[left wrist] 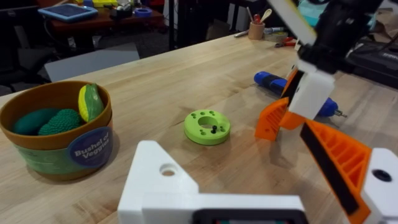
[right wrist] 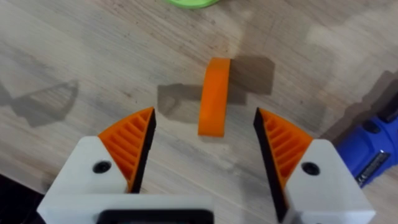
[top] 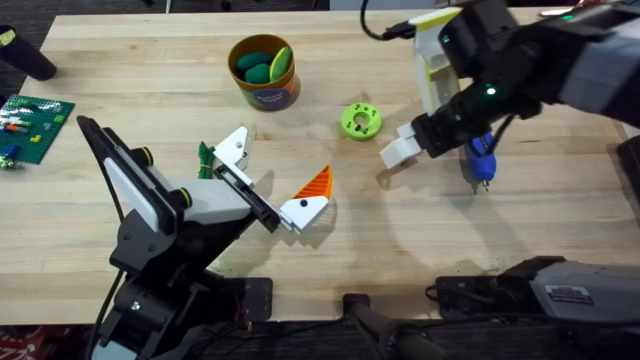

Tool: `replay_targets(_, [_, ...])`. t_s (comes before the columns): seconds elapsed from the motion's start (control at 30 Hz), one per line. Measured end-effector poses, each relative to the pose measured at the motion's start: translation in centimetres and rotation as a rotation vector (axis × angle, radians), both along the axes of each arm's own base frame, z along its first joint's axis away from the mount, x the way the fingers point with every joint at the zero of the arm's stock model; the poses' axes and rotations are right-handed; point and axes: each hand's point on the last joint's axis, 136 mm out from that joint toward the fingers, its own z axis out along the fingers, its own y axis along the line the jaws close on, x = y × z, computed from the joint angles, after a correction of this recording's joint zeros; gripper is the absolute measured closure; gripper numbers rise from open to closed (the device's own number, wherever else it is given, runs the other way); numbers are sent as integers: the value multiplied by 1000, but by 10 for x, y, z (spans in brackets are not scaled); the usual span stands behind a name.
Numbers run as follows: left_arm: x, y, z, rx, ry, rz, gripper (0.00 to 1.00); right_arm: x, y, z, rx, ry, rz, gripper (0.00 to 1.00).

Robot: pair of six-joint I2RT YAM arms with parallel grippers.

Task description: Pick up the gripper from the table and insert it into the empty holder that is missing its gripper. Then pick up a screw, insert it into the mounting hole, and use the screwdriver to tighten it. Finally, clean up the table by picking up the vegetable and placing it into the bucket.

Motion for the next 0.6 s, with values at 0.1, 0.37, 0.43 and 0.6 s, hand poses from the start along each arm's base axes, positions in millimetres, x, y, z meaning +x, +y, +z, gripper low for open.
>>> replay_targets(0.1, [0, 0, 0, 0, 0, 1, 17, 0, 0, -6, -7, 21, 0, 81])
replay_targets(0.37, [0, 0, 0, 1, 1, 1, 17, 10, -1, -16, -35, 7, -4, 81])
replay_targets(0.43, [0, 0, 0, 1, 1, 1, 17, 18, -2, -15, -41, -29, -3, 81])
replay_targets(0.6, [0, 0, 0, 0, 1, 1, 17, 28, 1, -12, -39, -80, 29, 81])
